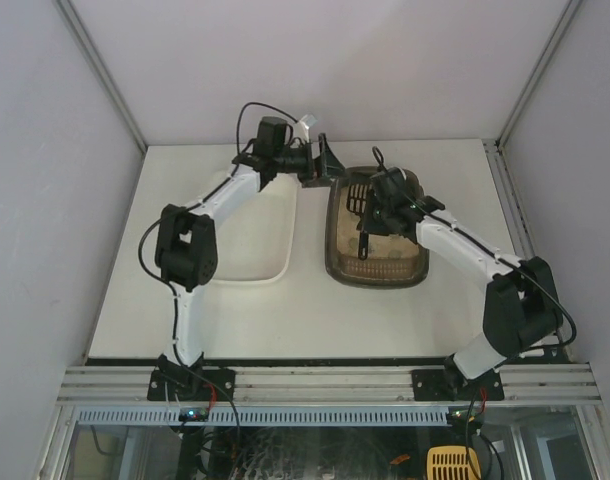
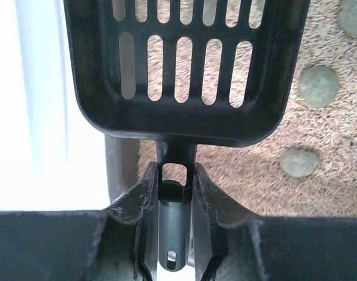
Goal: Clean the litter box
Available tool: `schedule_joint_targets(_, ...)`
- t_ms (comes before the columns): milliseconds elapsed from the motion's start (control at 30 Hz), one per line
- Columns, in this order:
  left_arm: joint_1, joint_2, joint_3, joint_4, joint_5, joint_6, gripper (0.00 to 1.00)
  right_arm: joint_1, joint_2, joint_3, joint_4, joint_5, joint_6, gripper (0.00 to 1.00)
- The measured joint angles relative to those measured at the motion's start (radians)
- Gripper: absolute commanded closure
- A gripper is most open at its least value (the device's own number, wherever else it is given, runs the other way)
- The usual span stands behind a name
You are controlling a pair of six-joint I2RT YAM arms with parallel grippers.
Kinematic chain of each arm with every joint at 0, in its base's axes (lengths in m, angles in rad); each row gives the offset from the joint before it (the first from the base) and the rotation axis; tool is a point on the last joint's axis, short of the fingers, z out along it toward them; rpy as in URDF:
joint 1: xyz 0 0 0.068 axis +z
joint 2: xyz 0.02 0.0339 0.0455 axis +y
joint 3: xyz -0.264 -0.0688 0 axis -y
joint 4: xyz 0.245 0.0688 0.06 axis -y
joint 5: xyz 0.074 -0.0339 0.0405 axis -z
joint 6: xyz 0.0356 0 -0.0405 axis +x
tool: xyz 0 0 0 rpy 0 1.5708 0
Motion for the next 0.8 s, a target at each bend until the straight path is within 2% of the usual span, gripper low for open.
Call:
schedule_joint_targets(167, -0.068, 0.054, 0.009, -0.029, -0.030, 0.008, 0.00, 0.047, -0.092, -0.002, -0.016, -0.044, -0.008, 1.00)
schedule_joint_targets(333, -0.103, 0.095, 0.039, -0.065, -0.061, 0.029, 0.00, 0.087, -0.117, -0.002, -0.022, -0.056, -0.008, 1.00)
schedule_joint_targets(400, -0.109, 0.097, 0.039, -0.076, -0.071, 0.038, 0.04, 0.099, -0.117, -0.003, -0.035, -0.052, -0.006, 1.00)
schedule_joint_targets(467, -0.113, 0.097, 0.045, -0.085, -0.079, 0.045, 0.14, 0.105, -0.117, -0.006, -0.043, -0.051, -0.006, 1.00)
schedule_joint_targets(567, -0.116, 0.097, 0.047, -0.088, -0.082, 0.056, 0.38, 0.116, -0.116, -0.006, -0.056, -0.043, -0.006, 1.00)
schedule_joint_targets(633, -0.116, 0.097, 0.047, -0.089, -0.082, 0.064, 0.45, 0.123, -0.116, -0.006, -0.069, -0.033, -0.006, 1.00)
schedule_joint_targets(700, -0.117, 0.097, 0.047, -0.089, -0.080, 0.065, 0.59, 0.132, -0.116, -0.006, -0.076, -0.021, -0.006, 1.00)
schedule_joint_targets(733, -0.117, 0.097, 0.047, -0.089, -0.077, 0.067, 0.70, 0.136, -0.116, -0.008, -0.077, -0.014, -0.006, 1.00)
schedule_joint_targets(767, -0.119, 0.097, 0.047, -0.089, -0.075, 0.068, 0.87, 0.138, -0.116, -0.009, -0.076, -0.010, -0.006, 1.00)
schedule_joint_targets(800, -0.121, 0.097, 0.047, -0.089, -0.071, 0.068, 0.98, 0.140, -0.116, -0.011, -0.076, -0.005, -0.006, 1.00)
